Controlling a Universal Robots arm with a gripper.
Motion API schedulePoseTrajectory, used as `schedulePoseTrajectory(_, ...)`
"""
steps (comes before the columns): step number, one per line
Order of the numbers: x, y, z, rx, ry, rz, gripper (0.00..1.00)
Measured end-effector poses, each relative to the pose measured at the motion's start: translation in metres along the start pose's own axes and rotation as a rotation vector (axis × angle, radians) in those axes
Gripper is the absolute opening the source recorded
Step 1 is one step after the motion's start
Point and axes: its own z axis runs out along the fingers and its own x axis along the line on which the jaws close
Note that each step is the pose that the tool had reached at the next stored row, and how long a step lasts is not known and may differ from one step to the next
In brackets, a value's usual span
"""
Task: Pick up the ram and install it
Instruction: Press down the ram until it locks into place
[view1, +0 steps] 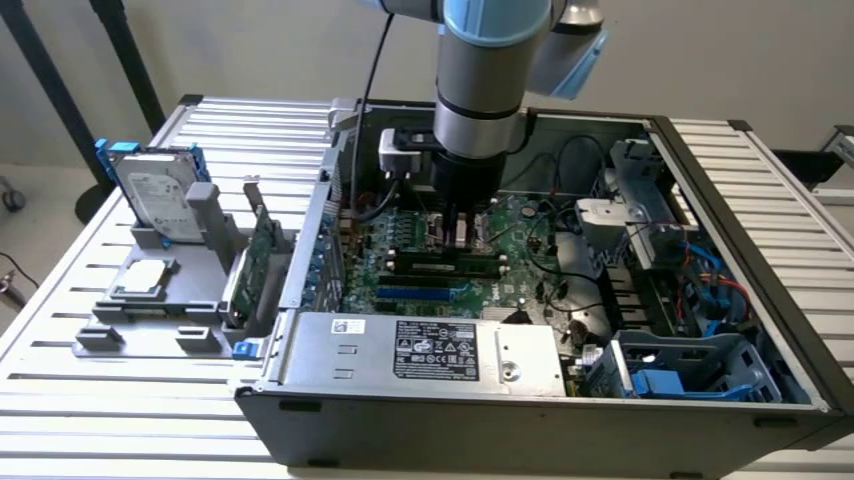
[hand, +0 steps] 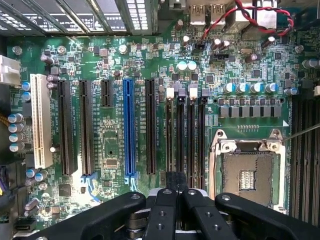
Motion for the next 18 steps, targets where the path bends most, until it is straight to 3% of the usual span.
schedulePoseTrajectory(4,0.0,0.0,0.0016,0.0015,0.0006,-0.004,0.11)
schedulePoseTrajectory(6,0.0,-0.0002,-0.0009,0.0035,-0.0022,-0.005,0.11)
schedulePoseTrajectory(12,-0.001,0.0006,-0.0255,0.0016,-0.0001,-0.006,0.11)
schedulePoseTrajectory(18,-0.001,0.0005,-0.0256,0.0017,-0.0002,-0.006,0.11)
